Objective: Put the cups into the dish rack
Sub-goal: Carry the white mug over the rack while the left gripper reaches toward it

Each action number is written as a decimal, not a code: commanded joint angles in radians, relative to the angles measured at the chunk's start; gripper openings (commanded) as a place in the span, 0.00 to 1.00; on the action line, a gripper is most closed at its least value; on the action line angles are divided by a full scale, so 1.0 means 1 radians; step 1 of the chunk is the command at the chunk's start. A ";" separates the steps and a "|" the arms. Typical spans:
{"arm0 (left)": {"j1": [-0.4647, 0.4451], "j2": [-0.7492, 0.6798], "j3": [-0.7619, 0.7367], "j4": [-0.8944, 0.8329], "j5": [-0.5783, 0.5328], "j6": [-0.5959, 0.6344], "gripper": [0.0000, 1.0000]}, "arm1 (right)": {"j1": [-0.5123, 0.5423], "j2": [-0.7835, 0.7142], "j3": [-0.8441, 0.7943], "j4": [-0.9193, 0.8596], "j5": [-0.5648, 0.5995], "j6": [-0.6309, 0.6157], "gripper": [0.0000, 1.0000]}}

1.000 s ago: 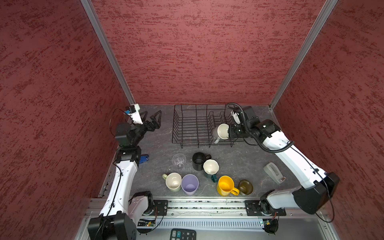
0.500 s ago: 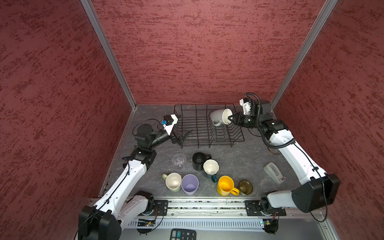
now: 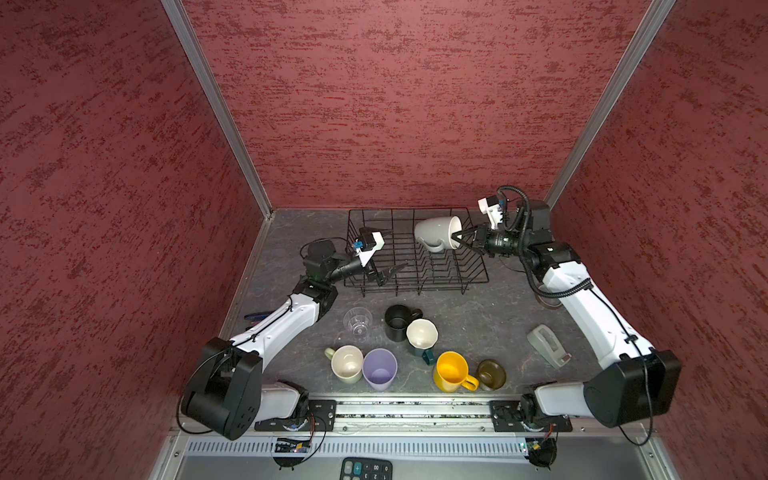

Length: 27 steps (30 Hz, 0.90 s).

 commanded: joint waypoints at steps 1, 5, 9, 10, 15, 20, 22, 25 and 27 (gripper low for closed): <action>-0.004 0.034 0.041 0.105 0.036 0.005 1.00 | -0.005 -0.026 0.015 0.115 -0.130 0.057 0.00; -0.005 0.078 0.037 0.199 0.054 -0.034 1.00 | -0.003 -0.033 0.002 0.126 -0.164 0.077 0.00; -0.008 0.104 0.043 0.258 0.069 -0.061 1.00 | 0.000 -0.049 -0.021 0.148 -0.197 0.103 0.00; -0.008 0.111 0.046 0.272 0.073 -0.067 1.00 | 0.001 -0.052 -0.031 0.158 -0.208 0.112 0.00; -0.012 0.139 0.067 0.345 0.102 -0.122 1.00 | 0.027 -0.059 -0.056 0.173 -0.210 0.120 0.00; -0.027 0.162 0.097 0.325 0.123 -0.106 1.00 | 0.058 -0.050 -0.063 0.209 -0.220 0.139 0.00; -0.034 0.168 0.106 0.324 0.124 -0.107 1.00 | 0.069 -0.043 -0.068 0.221 -0.220 0.147 0.00; -0.040 0.176 0.116 0.325 0.130 -0.109 1.00 | 0.082 -0.037 -0.075 0.239 -0.221 0.155 0.00; -0.044 0.181 0.122 0.326 0.147 -0.114 1.00 | 0.091 -0.037 -0.083 0.265 -0.227 0.171 0.00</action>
